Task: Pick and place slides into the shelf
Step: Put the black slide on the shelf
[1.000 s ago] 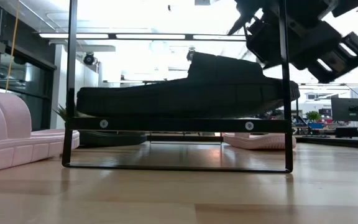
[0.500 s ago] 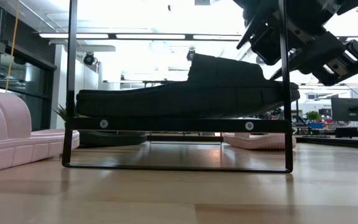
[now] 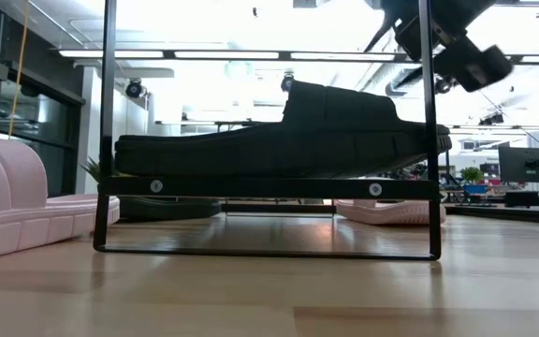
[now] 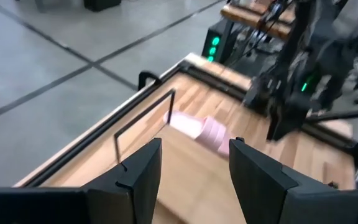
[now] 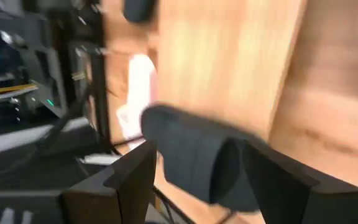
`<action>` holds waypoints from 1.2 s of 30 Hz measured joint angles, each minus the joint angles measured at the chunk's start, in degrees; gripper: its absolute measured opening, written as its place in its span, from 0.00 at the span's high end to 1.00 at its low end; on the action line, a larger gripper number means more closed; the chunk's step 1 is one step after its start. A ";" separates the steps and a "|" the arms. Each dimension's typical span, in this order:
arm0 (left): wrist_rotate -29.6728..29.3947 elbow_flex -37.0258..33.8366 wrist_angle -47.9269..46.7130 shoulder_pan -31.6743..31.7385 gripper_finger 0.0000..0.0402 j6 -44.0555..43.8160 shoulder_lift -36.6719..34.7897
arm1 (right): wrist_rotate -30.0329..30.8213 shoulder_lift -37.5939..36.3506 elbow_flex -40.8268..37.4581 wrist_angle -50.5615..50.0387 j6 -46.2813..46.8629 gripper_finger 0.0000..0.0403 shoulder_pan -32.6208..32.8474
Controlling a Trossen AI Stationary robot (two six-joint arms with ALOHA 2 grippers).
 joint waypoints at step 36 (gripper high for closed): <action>-5.39 -0.02 -16.44 0.02 0.57 -36.70 7.71 | -8.30 -4.46 0.00 7.03 -29.73 0.43 -28.32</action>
